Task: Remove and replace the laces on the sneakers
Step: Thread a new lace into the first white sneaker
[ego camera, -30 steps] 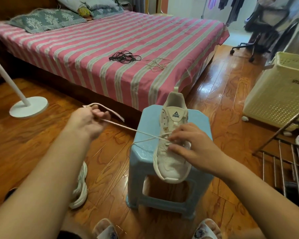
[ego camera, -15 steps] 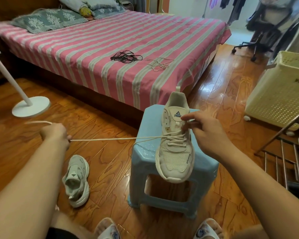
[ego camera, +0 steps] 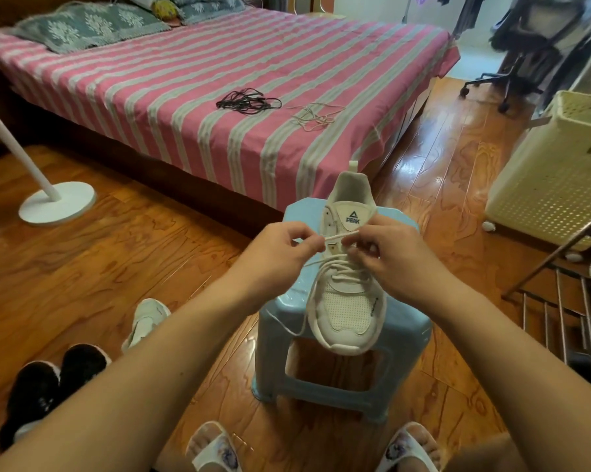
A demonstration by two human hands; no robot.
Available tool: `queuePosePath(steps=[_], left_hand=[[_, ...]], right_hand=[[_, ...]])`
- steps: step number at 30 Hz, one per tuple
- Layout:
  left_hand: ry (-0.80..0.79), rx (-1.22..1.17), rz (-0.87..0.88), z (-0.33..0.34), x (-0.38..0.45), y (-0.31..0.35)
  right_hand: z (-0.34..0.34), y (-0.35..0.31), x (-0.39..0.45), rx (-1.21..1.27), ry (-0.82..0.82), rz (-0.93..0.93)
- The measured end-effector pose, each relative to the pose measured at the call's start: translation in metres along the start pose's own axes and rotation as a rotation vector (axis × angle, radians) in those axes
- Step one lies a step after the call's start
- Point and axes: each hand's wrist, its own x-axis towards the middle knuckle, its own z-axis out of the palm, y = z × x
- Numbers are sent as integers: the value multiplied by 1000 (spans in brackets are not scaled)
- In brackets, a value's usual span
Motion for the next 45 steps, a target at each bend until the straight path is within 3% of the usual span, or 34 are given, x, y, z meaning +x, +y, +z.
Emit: queuePosePath(steps=[5, 8, 14, 20, 28, 36, 45], left_hand=[[160, 166, 21, 7, 5, -6], [168, 244, -7, 6, 10, -15], [156, 263, 27, 17, 12, -25], [262, 187, 128, 20, 9, -22], [224, 270, 269, 25, 9, -25], [281, 337, 222, 26, 14, -26], [251, 238, 171, 27, 21, -25]], right_hand=[[8, -3, 2, -9, 112, 53], [11, -7, 2, -38, 154, 90], [12, -10, 6, -10, 85, 156], [15, -12, 6, 36, 85, 171], [16, -12, 6, 64, 78, 186], [17, -12, 7, 83, 73, 211], [20, -12, 9, 95, 67, 235]])
